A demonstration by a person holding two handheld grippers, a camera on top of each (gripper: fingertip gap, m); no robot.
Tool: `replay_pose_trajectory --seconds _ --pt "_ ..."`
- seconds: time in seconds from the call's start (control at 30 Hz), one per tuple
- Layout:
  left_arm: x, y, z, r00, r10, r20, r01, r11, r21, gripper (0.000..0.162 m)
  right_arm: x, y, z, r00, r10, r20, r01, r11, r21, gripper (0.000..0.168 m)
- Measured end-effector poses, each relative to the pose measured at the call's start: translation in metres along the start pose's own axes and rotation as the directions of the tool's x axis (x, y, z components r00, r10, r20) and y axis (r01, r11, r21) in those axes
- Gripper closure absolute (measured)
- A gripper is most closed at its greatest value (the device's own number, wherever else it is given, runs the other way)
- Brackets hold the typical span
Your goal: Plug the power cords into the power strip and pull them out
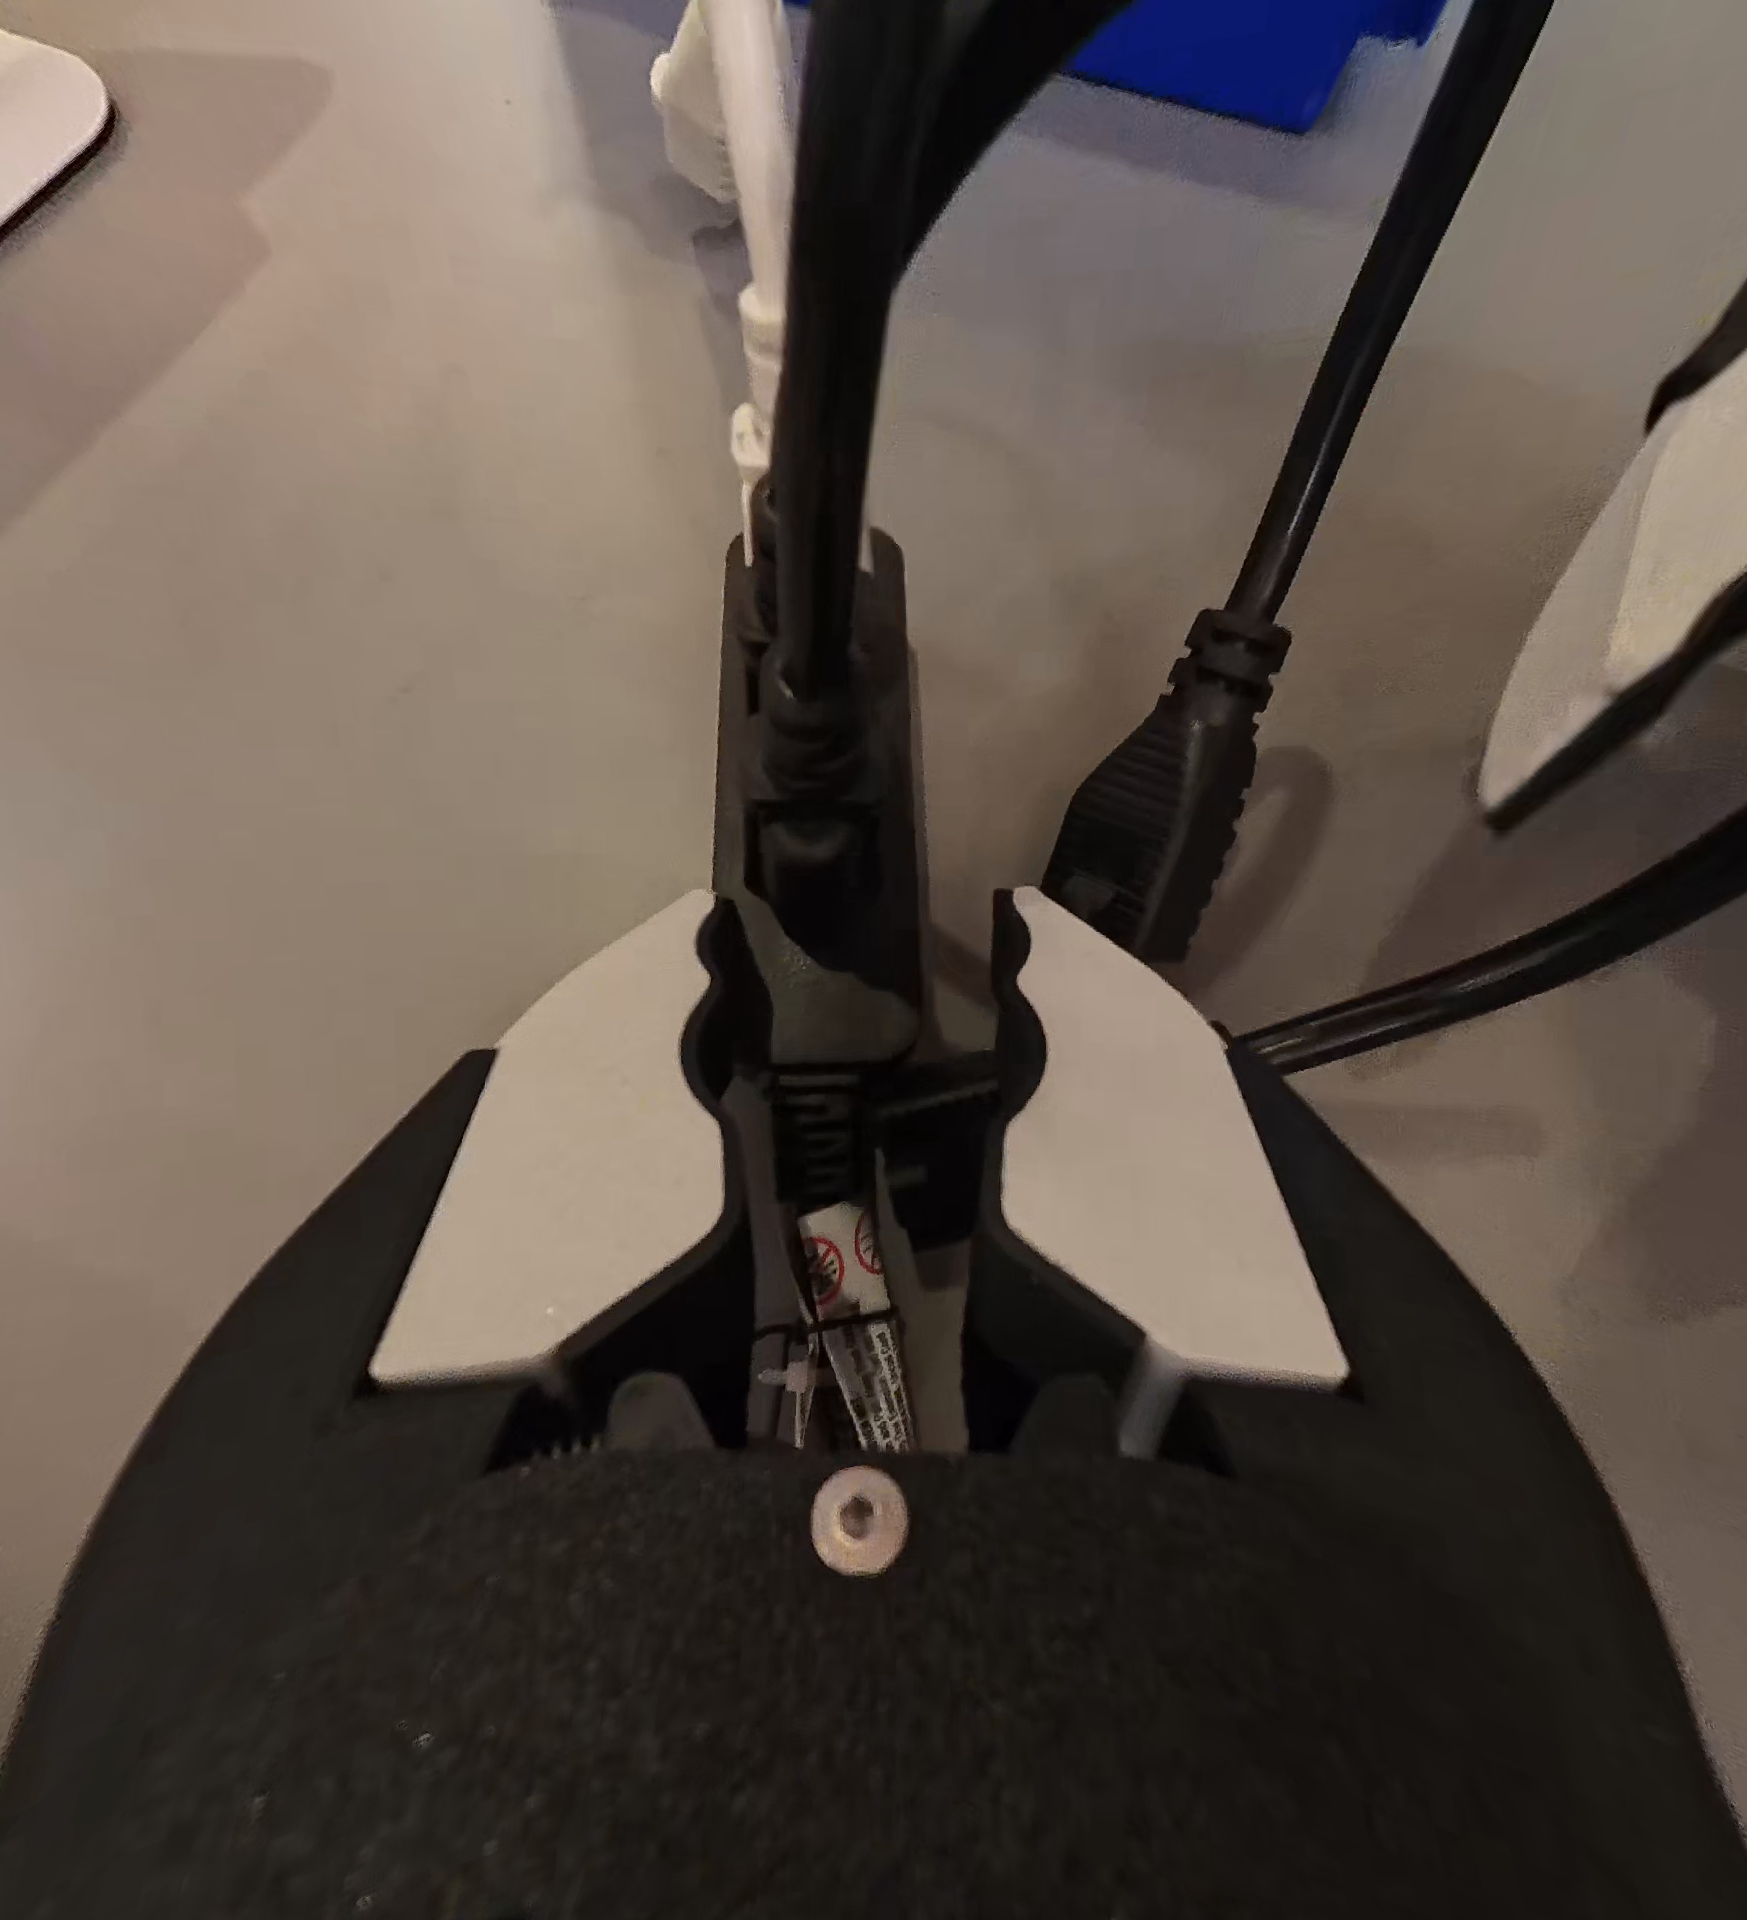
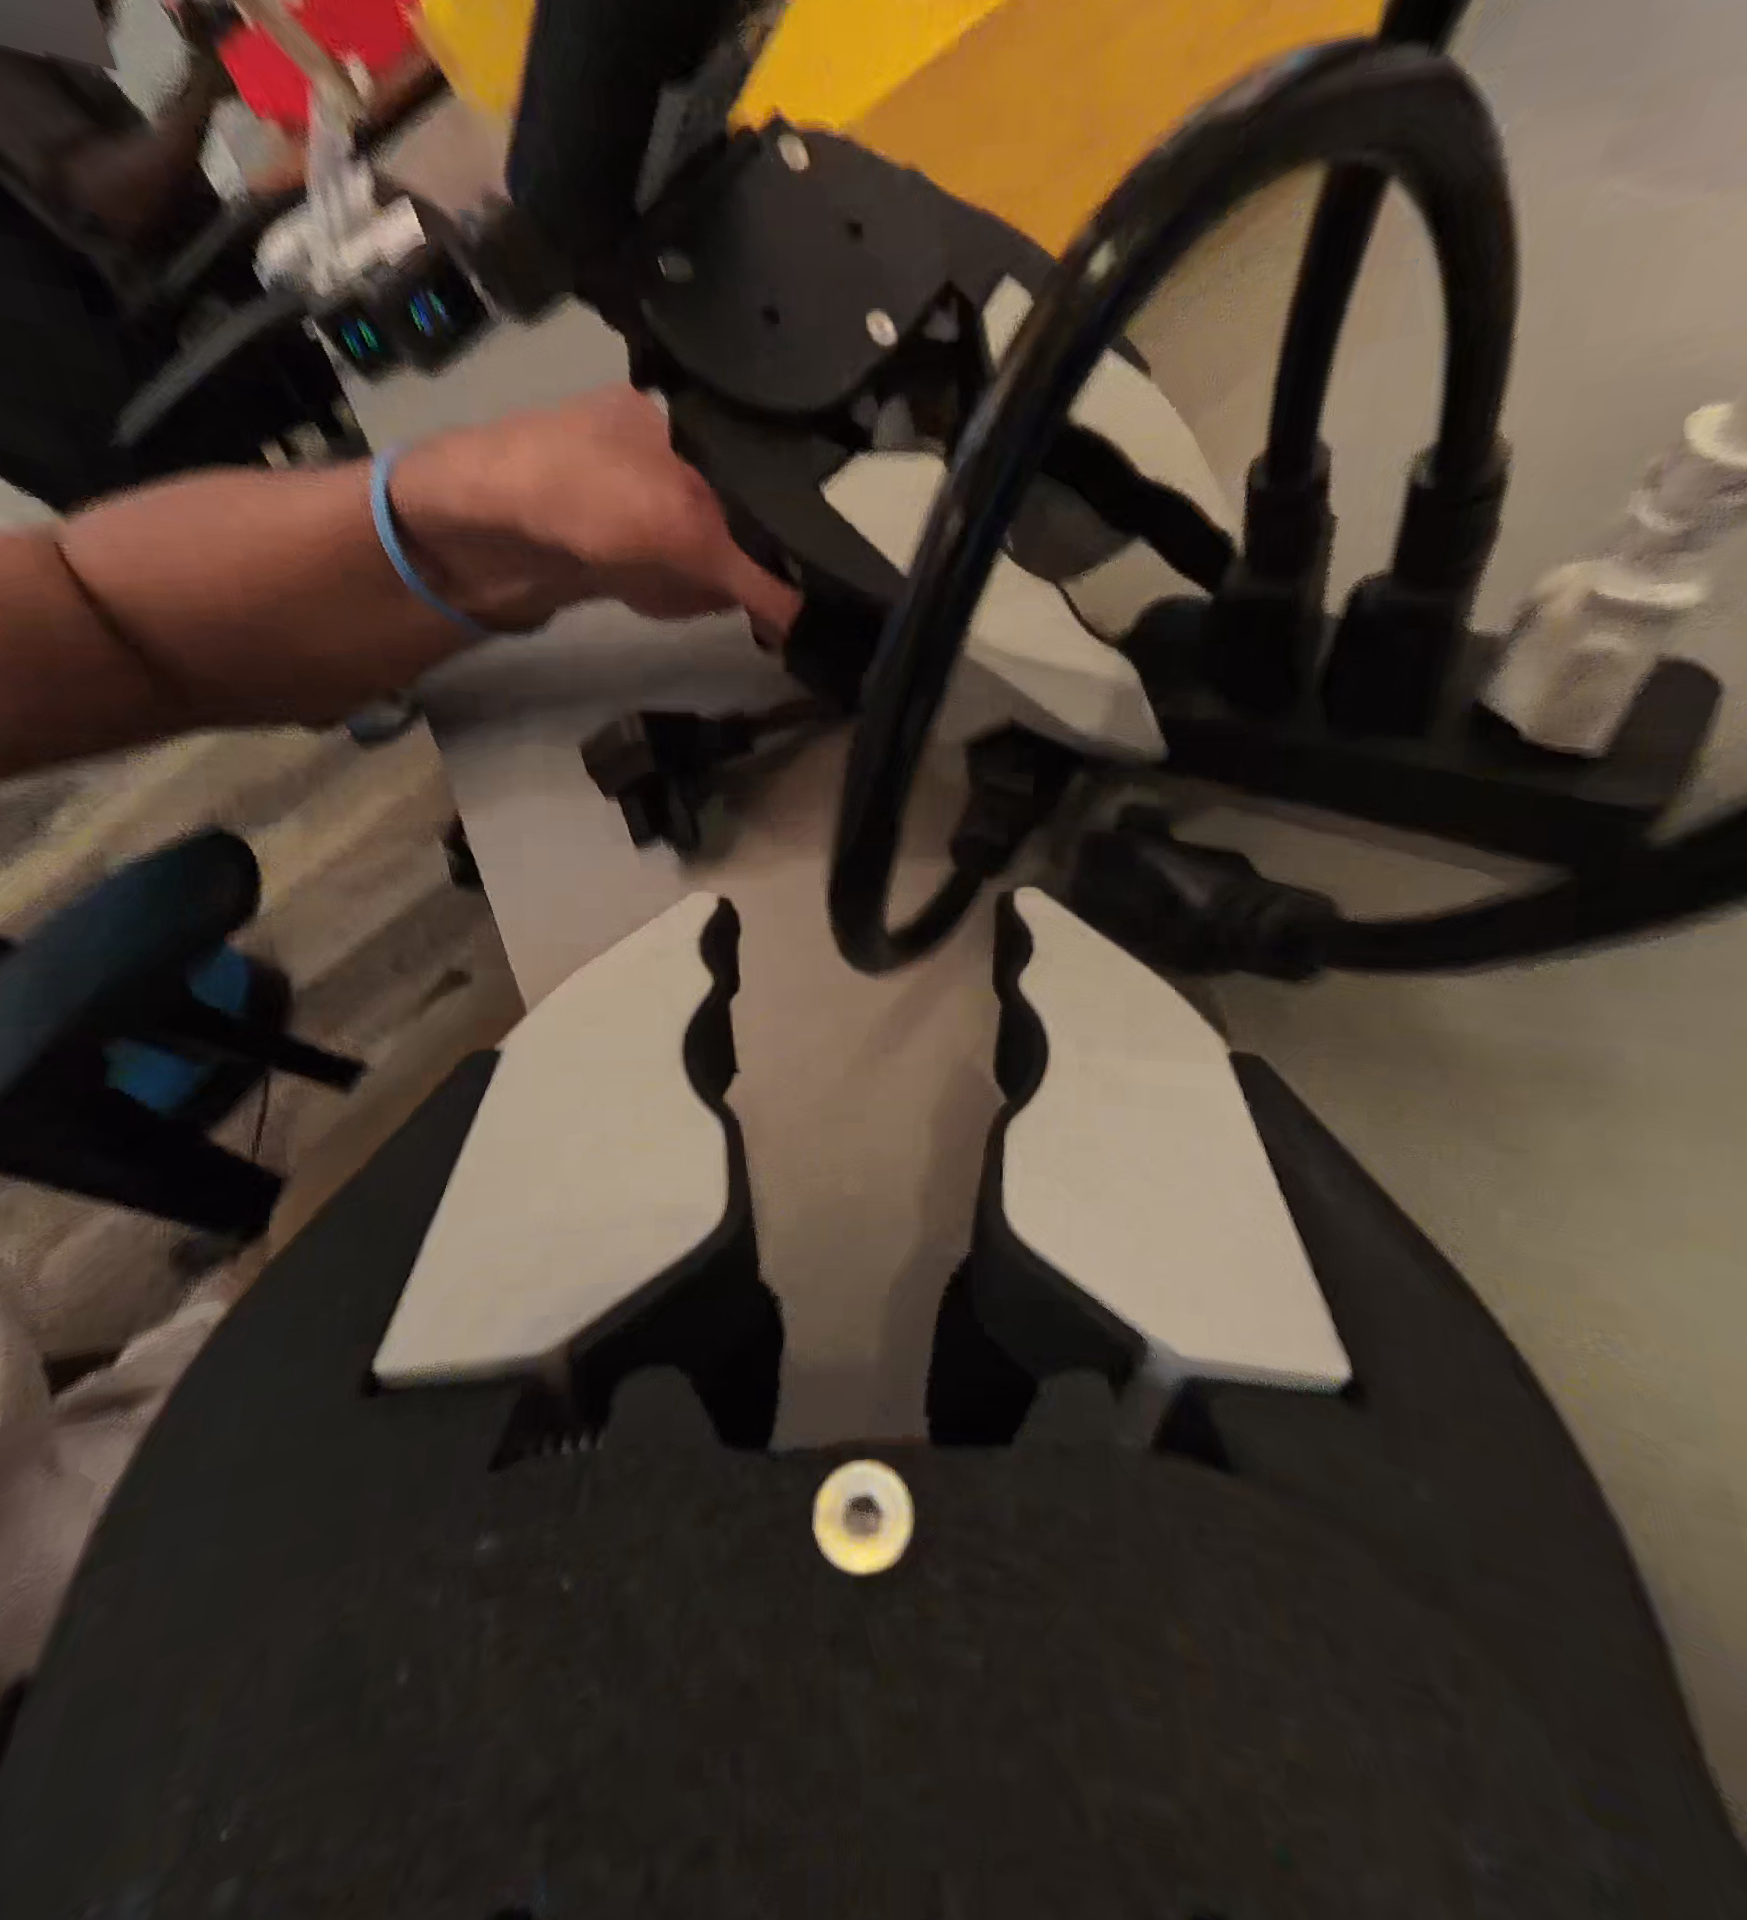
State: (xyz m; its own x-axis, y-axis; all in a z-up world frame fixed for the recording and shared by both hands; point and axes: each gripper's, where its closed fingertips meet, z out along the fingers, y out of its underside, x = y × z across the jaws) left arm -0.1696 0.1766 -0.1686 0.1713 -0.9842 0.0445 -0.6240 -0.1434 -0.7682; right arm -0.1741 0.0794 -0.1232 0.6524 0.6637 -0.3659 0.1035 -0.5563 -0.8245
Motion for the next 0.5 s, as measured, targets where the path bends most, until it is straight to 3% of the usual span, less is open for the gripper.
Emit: replay_pose_trajectory --seconds 0.07,0.13,0.2,0.23,0.27,0.33,0.5 --pt "0.000 0.000 0.001 1.000 0.016 0.021 -0.016 1.000 -0.007 0.114 -0.001 -0.003 0.015 0.999 -0.046 -0.021 0.047 0.999 0.020 0.131" --pt "0.000 0.001 0.001 0.999 0.018 0.036 -0.018 1.000 0.006 0.115 0.003 0.000 0.021 0.993 -0.109 -0.049 0.107 0.993 -0.041 0.162" --pt "-0.002 0.001 0.001 0.998 0.027 0.056 -0.028 1.000 0.015 0.120 0.003 -0.001 0.014 0.995 -0.098 -0.026 0.096 0.992 -0.086 0.162" --pt "-0.007 0.002 0.002 0.995 0.051 0.086 -0.052 0.998 0.017 0.115 0.003 -0.003 0.006 0.995 -0.097 -0.011 0.095 0.991 -0.098 0.162" --pt "-0.007 0.001 0.003 0.996 0.036 0.082 -0.039 0.999 0.033 0.101 0.006 -0.008 -0.003 0.995 -0.095 -0.017 0.093 0.990 -0.105 0.162" --pt "0.005 0.004 0.009 0.998 -0.045 -0.032 0.045 0.999 0.018 0.101 0.007 -0.006 -0.016 0.996 -0.091 0.001 0.090 0.979 -0.185 0.162" --pt "0.008 0.001 0.017 0.995 -0.048 -0.085 0.048 0.999 -0.007 0.090 0.004 0.008 -0.029 0.993 -0.105 0.056 0.119 0.926 -0.358 0.162"
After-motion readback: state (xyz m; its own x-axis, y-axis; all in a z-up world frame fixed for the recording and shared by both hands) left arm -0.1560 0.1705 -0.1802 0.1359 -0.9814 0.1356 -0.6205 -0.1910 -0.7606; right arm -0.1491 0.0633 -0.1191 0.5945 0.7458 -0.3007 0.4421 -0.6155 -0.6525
